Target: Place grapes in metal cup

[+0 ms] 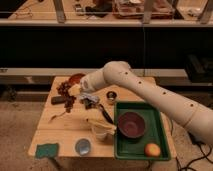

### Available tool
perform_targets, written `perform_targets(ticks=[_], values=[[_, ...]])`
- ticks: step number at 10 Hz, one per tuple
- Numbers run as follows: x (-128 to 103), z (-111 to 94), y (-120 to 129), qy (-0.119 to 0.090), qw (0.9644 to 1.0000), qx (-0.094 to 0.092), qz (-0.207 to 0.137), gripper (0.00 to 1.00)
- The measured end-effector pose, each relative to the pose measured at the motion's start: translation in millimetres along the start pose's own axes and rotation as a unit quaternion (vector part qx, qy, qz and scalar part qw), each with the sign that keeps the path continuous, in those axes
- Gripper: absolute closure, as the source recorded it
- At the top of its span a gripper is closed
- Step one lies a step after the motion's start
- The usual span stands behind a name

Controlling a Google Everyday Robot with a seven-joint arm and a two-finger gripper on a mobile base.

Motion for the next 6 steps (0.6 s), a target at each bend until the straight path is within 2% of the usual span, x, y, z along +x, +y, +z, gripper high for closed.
perform_targets(ticks=[3, 6], values=[[-10.4, -51.8, 59.8, 0.037, 0.9970, -0.050, 0.047, 1.00], [-22.6, -101.3, 120.4, 0.068, 0.9876, -0.098, 0.102, 1.00]])
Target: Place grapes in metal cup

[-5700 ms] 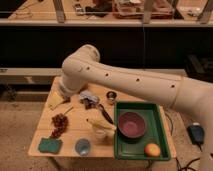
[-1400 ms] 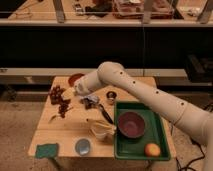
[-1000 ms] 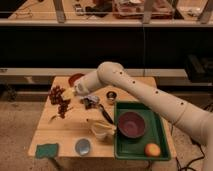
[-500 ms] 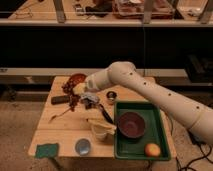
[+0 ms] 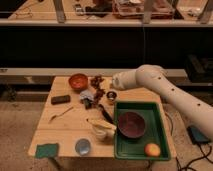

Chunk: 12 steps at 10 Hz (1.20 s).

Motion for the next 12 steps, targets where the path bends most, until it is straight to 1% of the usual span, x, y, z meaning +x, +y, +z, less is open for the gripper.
perform_targets(ticks=[1, 2, 3, 4, 5, 6, 7, 8, 10, 12], values=[[2.9, -11.9, 29.4, 0.009, 0.9994, -0.020, 0.026, 1.00], [4.5, -18.8, 49.5, 0.014, 0.9984, -0.032, 0.045, 1.00], [5.3, -26.1, 76.8, 0.021, 0.9960, -0.048, 0.073, 1.00], [3.7, -27.1, 96.6, 0.024, 0.9935, -0.059, 0.095, 1.00], [0.9, -25.6, 122.6, 0.027, 0.9894, -0.069, 0.125, 1.00], [0.5, -25.4, 133.0, 0.028, 0.9873, -0.073, 0.138, 1.00], [1.7, -23.3, 141.2, 0.029, 0.9853, -0.075, 0.151, 1.00], [4.3, -17.6, 143.1, 0.027, 0.9845, -0.073, 0.157, 1.00], [9.6, -2.5, 134.9, 0.021, 0.9850, -0.063, 0.159, 1.00], [13.3, 27.5, 117.7, 0.009, 0.9848, -0.048, 0.167, 1.00]])
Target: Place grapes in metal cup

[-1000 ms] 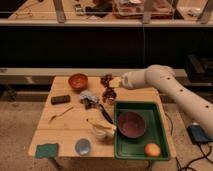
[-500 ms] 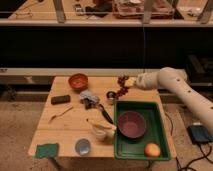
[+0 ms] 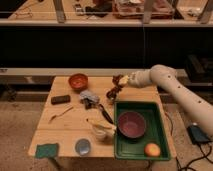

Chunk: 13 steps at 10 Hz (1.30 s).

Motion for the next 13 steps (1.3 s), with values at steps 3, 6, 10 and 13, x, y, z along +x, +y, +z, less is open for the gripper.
perform_targets(ticks=[3, 6, 10, 13], values=[[-7.8, 31.2, -3.2, -0.015, 0.9996, 0.010, 0.023, 1.00], [-9.6, 26.1, 5.0, -0.017, 0.9991, 0.013, 0.037, 1.00], [-26.9, 25.1, 8.2, -0.019, 0.9978, 0.040, 0.050, 1.00], [-35.5, 29.0, 13.8, -0.017, 0.9969, 0.048, 0.060, 1.00]])
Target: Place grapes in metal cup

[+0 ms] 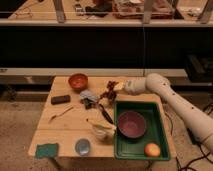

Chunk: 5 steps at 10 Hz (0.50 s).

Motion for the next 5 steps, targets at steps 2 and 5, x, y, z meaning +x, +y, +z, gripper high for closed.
perform_targets(ticks=[2, 5], values=[[-2.2, 1.8, 6.0, 0.000, 1.0000, -0.005, 0.007, 1.00], [-2.8, 3.1, 13.9, -0.002, 0.9998, -0.015, 0.015, 0.92]])
